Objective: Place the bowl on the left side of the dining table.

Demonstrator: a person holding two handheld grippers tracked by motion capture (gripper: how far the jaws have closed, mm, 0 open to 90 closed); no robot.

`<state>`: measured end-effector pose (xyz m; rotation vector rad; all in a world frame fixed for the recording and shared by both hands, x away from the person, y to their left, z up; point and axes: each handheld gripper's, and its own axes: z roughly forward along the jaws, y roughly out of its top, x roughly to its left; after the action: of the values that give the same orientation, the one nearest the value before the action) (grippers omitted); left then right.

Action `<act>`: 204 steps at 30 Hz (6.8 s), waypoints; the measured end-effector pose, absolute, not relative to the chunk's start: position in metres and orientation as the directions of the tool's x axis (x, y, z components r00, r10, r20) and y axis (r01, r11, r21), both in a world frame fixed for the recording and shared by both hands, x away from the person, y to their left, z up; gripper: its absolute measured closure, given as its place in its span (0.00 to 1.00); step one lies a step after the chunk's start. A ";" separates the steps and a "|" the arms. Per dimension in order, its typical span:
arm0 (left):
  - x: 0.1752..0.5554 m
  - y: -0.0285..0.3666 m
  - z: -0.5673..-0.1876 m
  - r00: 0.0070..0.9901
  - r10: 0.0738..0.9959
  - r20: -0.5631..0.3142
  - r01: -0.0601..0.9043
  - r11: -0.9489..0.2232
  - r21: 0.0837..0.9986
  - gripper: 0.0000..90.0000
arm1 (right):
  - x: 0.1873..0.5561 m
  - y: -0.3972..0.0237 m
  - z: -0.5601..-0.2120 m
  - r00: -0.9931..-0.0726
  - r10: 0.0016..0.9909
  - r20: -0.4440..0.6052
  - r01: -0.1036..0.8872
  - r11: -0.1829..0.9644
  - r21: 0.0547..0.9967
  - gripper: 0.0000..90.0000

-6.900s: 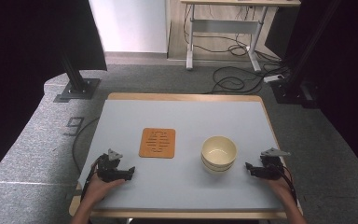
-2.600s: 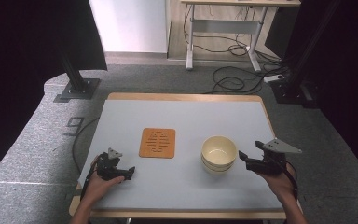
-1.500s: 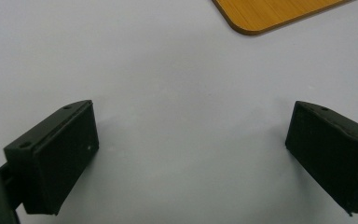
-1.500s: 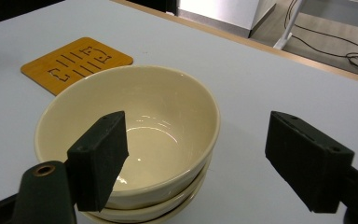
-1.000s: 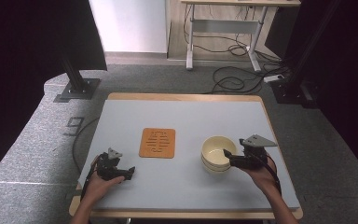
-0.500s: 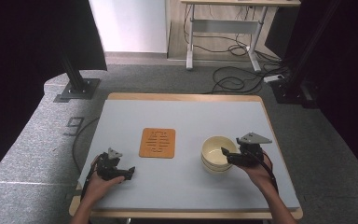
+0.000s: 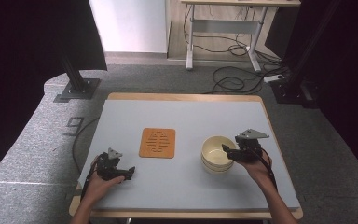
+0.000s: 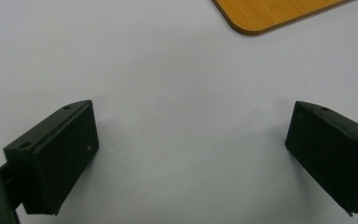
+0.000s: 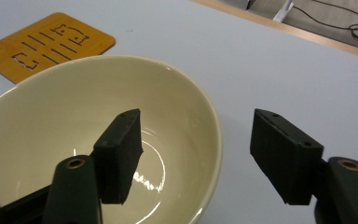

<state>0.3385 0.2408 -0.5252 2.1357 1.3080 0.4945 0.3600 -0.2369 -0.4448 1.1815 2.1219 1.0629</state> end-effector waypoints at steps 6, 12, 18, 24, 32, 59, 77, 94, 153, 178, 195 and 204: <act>0.338 0.241 -0.525 0.451 0.893 0.013 0.677 -0.351 0.646 0.03 | 0.362 -0.233 -0.448 -0.491 0.869 -0.066 0.507 0.346 0.790 0.43; 0.338 0.241 -0.525 0.451 0.893 0.013 0.678 -0.351 0.646 0.03 | 0.363 -0.232 -0.448 -0.494 0.868 -0.055 0.526 0.349 0.776 0.50; 0.338 0.241 -0.525 0.450 0.893 0.012 0.678 -0.350 0.646 0.03 | 0.365 -0.228 -0.446 -0.484 0.871 -0.085 0.527 0.368 0.766 0.67; 0.338 0.241 -0.525 0.450 0.893 0.012 0.678 -0.350 0.647 0.03 | 0.365 -0.229 -0.446 -0.470 0.878 -0.093 0.533 0.366 0.763 0.85; 0.338 0.241 -0.525 0.450 0.893 0.012 0.678 -0.350 0.647 0.03 | 0.366 -0.233 -0.445 -0.468 0.880 -0.077 0.535 0.352 0.768 0.89; 0.338 0.241 -0.525 0.450 0.893 0.011 0.678 -0.350 0.646 0.03 | 0.357 -0.225 -0.433 -0.461 0.865 -0.197 0.451 0.420 0.787 0.92; 0.338 0.241 -0.525 0.450 0.893 0.012 0.678 -0.350 0.647 0.03 | 0.355 -0.222 -0.427 -0.457 0.862 -0.218 0.396 0.417 0.818 0.92; 0.338 0.240 -0.525 0.450 0.893 0.012 0.677 -0.350 0.647 0.03 | 0.356 -0.223 -0.428 -0.488 0.857 -0.163 0.417 0.393 0.820 0.76; 0.338 0.240 -0.525 0.450 0.893 0.013 0.677 -0.351 0.647 0.03 | 0.351 -0.229 -0.419 -0.410 0.897 -0.165 0.408 0.343 0.846 0.91; 0.338 0.240 -0.525 0.449 0.893 0.013 0.677 -0.350 0.647 0.03 | 0.339 -0.239 -0.396 -0.426 0.900 -0.092 0.339 0.253 0.906 0.91; 0.338 0.240 -0.525 0.449 0.894 0.014 0.677 -0.350 0.647 0.03 | 0.335 -0.235 -0.390 -0.441 0.893 -0.092 0.320 0.252 0.913 0.91; 0.338 0.240 -0.525 0.449 0.894 0.013 0.677 -0.350 0.647 0.03 | 0.334 -0.231 -0.388 -0.453 0.886 -0.098 0.312 0.260 0.914 0.91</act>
<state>0.3382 0.2403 -0.5252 2.1344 1.3094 0.4969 0.3338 -0.2308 -0.3881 1.0838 1.9071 1.1734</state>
